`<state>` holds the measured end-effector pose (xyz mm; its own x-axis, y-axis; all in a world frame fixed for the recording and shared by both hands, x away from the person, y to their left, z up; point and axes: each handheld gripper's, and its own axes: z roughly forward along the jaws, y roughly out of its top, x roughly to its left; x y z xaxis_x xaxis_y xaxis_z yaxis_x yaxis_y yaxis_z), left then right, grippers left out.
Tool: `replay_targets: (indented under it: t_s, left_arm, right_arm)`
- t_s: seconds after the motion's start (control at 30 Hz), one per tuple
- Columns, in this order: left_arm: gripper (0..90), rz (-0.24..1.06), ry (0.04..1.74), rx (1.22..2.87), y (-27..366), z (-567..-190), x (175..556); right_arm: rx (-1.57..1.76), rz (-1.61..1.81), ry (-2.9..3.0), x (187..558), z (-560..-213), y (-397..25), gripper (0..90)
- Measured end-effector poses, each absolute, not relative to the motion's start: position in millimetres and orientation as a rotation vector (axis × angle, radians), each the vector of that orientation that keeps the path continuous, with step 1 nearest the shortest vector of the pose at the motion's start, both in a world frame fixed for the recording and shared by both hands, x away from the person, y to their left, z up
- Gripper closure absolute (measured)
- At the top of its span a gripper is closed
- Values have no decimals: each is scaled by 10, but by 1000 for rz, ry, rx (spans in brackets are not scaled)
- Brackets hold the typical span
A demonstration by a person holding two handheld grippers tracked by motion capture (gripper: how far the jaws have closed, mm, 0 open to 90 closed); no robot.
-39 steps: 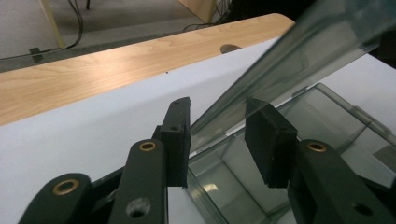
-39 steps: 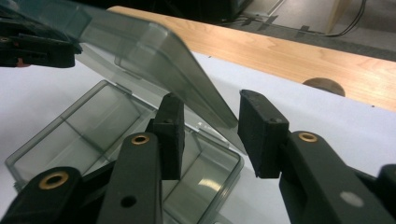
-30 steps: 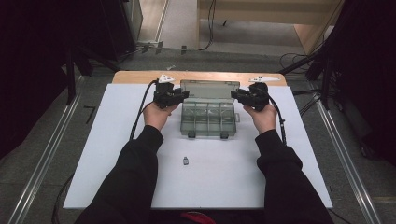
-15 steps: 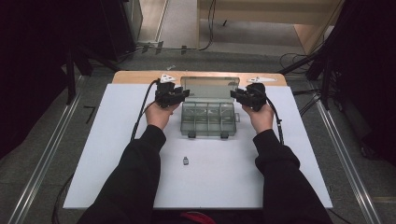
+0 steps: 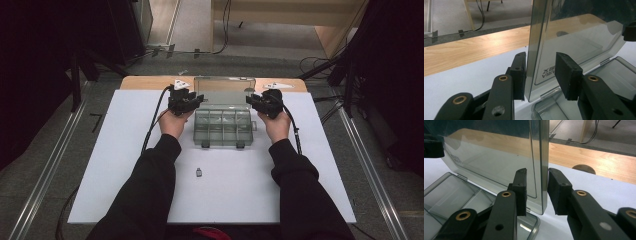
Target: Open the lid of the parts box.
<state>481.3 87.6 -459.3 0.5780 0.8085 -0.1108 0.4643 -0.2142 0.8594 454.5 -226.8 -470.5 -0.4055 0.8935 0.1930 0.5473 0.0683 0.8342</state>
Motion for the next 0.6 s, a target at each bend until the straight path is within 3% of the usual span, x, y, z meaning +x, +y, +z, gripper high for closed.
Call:
replay_targets:
  t_s: [0.6]
  left_arm:
    - [610, 475, 1056, 1830, 823, -4746, 4896]
  right_arm:
    - [1462, 1270, 1945, 4611, -4822, -2239, 675]
